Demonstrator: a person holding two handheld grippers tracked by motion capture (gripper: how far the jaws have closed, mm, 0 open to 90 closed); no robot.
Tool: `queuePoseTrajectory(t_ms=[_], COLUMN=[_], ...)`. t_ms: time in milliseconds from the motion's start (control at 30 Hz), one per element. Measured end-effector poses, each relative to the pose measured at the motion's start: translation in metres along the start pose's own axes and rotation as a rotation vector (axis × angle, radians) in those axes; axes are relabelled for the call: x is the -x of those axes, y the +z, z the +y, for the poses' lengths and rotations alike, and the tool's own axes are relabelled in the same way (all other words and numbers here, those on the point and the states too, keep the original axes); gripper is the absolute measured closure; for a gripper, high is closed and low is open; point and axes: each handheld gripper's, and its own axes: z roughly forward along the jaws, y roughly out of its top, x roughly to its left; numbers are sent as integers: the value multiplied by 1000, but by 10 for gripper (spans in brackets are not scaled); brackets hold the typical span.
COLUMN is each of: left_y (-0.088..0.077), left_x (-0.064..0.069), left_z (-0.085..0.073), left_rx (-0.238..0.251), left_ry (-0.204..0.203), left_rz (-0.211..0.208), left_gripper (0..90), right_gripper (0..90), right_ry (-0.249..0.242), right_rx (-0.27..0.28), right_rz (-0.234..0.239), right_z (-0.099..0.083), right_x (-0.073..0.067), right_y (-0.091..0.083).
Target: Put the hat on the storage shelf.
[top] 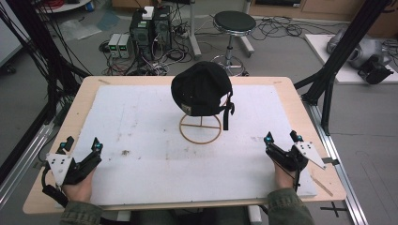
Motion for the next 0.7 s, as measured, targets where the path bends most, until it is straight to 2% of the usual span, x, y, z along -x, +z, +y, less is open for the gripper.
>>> queuePoseTrajectory(t_ms=[167,400,433,700], left_y=[1,2,2,2], left_x=[-3,-1,-1,-3], left_z=[-1,-2,-2,-2], left_rx=[-6,-38,-39,-40], left_ry=[-15,-36,-37,-46], left_rz=[3,-16,-13,-10], left_gripper=[215,214,214,213], right_gripper=[82,82,82,82], right_ry=[-12,10,-2,3], right_rx=[-1,-11,-7,-13], right_rz=[5,10,10,12], right_z=[0,0,-1,-1], right_x=[1,-1,0,0], right_y=[2,2,2,3])
